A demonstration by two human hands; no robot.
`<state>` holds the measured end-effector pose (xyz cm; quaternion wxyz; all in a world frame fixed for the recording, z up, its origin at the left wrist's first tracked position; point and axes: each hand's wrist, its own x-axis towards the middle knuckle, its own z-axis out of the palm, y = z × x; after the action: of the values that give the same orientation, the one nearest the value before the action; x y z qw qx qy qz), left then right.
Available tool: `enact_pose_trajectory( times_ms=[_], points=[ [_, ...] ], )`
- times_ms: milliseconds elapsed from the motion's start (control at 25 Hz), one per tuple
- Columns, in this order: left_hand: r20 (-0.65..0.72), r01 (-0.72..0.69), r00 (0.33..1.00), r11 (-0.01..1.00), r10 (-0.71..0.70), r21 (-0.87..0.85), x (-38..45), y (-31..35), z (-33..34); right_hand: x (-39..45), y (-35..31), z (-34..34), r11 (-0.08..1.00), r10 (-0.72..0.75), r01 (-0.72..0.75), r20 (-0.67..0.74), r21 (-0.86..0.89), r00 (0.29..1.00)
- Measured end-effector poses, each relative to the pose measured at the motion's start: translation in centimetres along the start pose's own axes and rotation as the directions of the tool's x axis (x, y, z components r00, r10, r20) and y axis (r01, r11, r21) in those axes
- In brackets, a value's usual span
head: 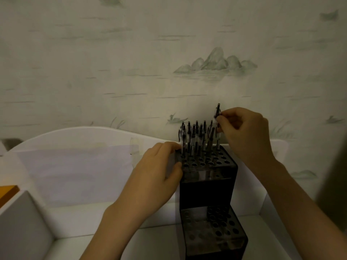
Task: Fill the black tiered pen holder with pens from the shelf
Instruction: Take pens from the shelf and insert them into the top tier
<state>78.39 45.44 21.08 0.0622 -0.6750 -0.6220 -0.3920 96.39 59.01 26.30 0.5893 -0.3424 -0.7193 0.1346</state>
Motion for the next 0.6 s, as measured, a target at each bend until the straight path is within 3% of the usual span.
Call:
enact_pose_trajectory(
  times_ms=[280, 600],
  points=[
    [-0.011, 0.018, 1.0, 1.0, -0.018, 0.015, -0.2, -0.1, 0.2, -1.0, 1.7, 1.8, 0.993, 0.095, -0.076, 0.205, -0.095, 0.974],
    [-0.006, 0.048, 0.999, 0.999, -0.048, -0.011, -0.1, 0.7, 1.0, -1.4, 2.5, 0.9, 0.992, 0.121, -0.11, 0.233, -0.063, 0.965]
  ],
)
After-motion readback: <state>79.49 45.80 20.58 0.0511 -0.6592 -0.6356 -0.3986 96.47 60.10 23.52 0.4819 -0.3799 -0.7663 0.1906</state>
